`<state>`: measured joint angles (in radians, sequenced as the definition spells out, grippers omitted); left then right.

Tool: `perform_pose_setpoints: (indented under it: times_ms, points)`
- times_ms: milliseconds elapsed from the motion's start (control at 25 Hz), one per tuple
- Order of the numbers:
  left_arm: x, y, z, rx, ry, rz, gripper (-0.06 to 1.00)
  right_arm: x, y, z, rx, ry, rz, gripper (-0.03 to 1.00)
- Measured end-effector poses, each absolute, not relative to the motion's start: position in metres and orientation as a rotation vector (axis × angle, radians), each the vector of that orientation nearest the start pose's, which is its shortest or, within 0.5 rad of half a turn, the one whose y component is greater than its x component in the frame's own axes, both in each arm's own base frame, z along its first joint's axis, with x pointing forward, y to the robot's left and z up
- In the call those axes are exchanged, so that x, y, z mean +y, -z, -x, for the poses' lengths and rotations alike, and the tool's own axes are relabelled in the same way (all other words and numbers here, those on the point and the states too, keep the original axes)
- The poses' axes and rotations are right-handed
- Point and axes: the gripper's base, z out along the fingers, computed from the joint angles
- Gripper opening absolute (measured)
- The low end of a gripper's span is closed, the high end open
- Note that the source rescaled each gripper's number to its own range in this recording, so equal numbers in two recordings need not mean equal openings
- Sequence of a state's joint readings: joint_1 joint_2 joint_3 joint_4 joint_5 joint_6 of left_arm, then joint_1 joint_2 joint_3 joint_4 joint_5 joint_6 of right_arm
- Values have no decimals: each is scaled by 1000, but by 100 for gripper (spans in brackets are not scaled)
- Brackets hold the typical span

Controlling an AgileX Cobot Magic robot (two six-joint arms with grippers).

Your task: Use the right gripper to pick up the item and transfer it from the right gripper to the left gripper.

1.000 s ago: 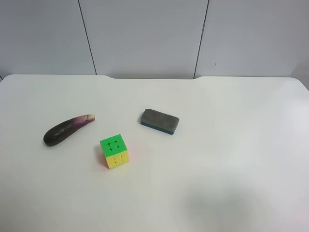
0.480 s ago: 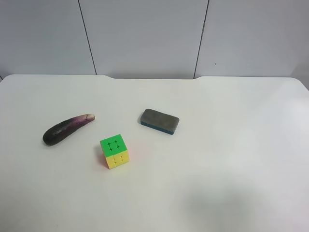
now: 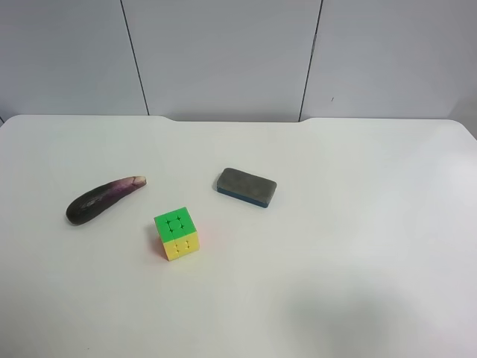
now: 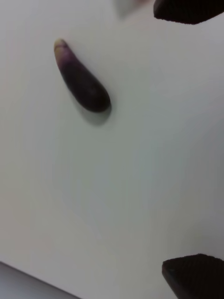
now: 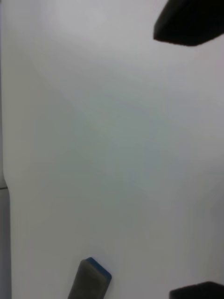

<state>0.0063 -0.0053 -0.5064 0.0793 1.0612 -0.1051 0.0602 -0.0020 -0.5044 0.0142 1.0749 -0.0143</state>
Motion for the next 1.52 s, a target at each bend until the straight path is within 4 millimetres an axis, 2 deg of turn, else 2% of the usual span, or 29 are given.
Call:
perform_pose_setpoints:
  times_ms: [200,1520]
  points:
    - [6,-279,7,2024,-65,168,100,1,-277,6,2051,-45,76,100]
    - [6,-279,7,2024,-63,167,100,1,-277,6,2051,-45,76,100]
